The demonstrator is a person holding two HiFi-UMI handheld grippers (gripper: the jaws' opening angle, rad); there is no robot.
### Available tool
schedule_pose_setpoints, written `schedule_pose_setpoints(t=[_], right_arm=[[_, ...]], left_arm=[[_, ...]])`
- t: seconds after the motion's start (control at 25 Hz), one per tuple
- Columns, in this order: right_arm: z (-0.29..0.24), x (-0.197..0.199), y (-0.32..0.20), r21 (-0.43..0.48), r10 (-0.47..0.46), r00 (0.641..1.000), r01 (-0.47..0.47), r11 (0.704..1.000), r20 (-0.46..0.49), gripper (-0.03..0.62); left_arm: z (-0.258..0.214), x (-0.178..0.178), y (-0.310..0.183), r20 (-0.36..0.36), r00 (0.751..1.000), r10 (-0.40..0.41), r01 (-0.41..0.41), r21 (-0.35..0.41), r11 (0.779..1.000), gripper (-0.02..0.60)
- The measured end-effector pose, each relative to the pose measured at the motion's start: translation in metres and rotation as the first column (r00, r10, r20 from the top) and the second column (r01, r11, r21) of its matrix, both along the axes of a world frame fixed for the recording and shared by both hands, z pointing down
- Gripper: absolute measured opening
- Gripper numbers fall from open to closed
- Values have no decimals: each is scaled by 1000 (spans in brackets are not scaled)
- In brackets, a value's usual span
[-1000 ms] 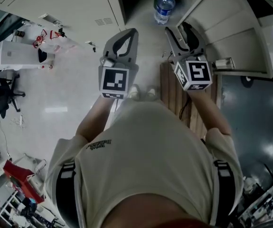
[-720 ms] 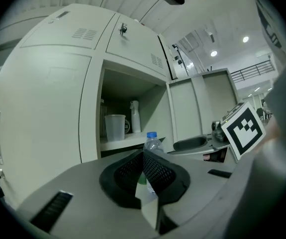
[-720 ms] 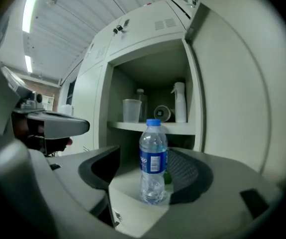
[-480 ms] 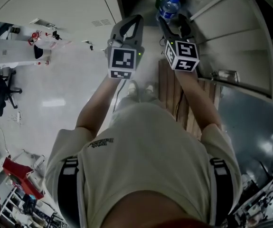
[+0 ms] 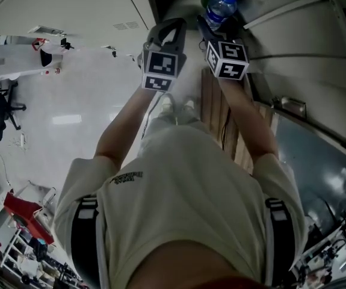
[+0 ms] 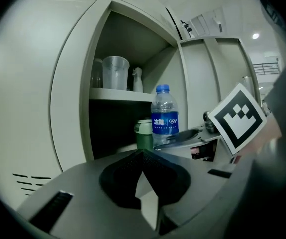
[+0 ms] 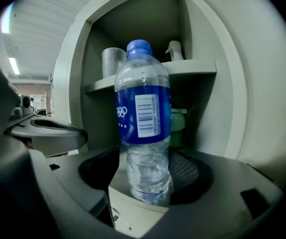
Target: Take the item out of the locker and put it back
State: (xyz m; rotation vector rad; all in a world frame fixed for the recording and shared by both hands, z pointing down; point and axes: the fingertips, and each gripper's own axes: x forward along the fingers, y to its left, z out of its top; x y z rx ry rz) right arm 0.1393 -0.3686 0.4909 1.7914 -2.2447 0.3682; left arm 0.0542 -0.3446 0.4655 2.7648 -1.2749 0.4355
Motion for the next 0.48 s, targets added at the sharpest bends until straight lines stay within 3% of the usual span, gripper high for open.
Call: schedule_pose_setpoints(t=[0.12, 0.48], right_arm=[[3, 3, -3, -1, 8, 1000, -8, 1000, -14, 272], [2, 2, -4, 12, -10, 1000, 10, 1000, -26, 245]], left_arm=[[1, 2, -1, 0, 1000, 2, -2, -1, 1000, 14], [9, 2, 0, 14, 1000, -3, 3, -14, 1000, 14]])
